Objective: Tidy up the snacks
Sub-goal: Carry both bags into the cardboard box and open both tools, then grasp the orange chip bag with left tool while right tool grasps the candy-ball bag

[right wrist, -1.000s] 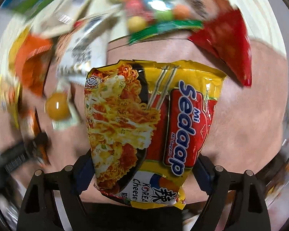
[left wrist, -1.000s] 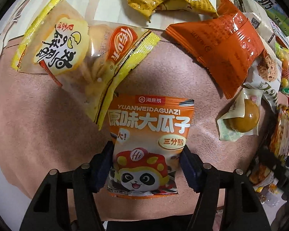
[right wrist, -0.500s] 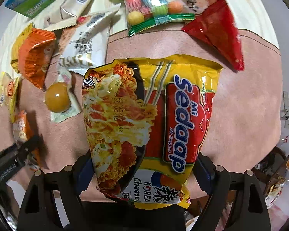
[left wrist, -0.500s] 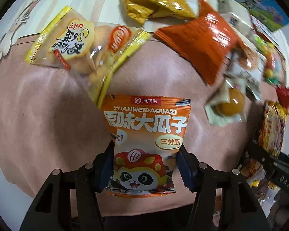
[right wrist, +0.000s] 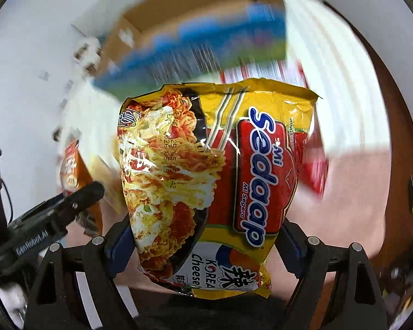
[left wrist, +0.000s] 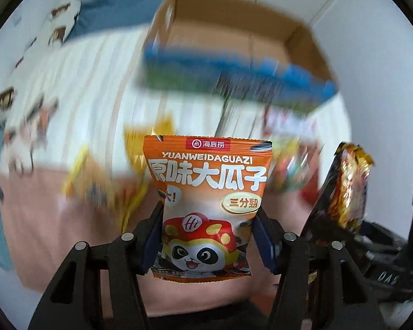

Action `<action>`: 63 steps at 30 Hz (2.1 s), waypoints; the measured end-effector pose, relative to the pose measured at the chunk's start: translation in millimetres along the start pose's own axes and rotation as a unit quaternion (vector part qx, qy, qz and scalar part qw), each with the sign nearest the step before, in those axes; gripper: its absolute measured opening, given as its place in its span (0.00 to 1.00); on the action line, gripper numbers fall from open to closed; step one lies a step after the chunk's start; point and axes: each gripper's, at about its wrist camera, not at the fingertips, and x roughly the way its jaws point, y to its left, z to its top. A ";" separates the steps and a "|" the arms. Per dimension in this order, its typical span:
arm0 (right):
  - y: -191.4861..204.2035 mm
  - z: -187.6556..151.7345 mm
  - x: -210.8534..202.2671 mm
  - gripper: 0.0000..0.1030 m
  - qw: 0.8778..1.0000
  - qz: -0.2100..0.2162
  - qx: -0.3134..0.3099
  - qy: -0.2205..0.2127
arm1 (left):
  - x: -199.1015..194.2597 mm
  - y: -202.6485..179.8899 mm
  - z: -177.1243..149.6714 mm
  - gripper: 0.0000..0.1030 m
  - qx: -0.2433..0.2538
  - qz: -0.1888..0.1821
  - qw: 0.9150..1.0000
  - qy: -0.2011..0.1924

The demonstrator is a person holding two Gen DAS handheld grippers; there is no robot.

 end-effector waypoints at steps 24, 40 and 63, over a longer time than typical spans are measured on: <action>30.9 346.2 140.1 0.87 0.993 -0.061 -0.067 0.082 | 183.3 -6.9 321.7 0.57 -0.030 0.036 0.994 0.099; 22.2 369.1 204.1 0.95 0.987 -0.092 -0.055 0.120 | 208.2 -16.5 330.1 0.97 -0.020 0.043 0.992 0.115; 54.7 276.2 85.3 0.96 0.992 -0.116 -0.056 -0.002 | 75.5 -17.4 238.8 0.97 0.009 0.065 0.997 -0.029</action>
